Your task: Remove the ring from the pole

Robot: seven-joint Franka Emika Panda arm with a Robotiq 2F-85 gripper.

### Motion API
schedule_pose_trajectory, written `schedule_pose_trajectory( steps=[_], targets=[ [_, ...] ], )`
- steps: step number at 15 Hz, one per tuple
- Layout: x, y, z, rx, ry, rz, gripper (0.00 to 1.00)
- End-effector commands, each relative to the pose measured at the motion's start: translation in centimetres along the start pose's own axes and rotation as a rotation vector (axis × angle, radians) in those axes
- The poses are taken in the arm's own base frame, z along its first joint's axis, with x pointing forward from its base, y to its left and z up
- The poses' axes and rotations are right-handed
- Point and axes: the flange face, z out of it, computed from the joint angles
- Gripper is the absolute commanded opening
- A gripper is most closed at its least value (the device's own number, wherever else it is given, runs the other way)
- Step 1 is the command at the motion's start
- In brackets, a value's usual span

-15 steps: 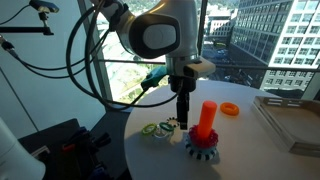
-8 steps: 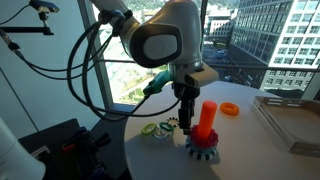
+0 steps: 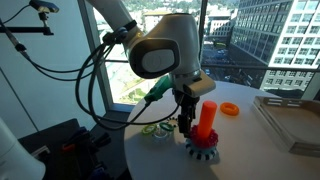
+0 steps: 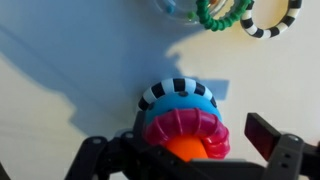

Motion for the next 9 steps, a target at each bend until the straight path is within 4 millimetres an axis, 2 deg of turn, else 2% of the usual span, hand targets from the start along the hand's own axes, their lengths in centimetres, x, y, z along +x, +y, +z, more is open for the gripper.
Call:
schedule_pose_trajectory(
  steps=[1,9],
  targets=[
    [-0.05,0.06,0.42,0.016,0.015,0.028,1.0],
    [0.01,0.12,1.34,0.04,0.04,0.049,1.0]
  ],
)
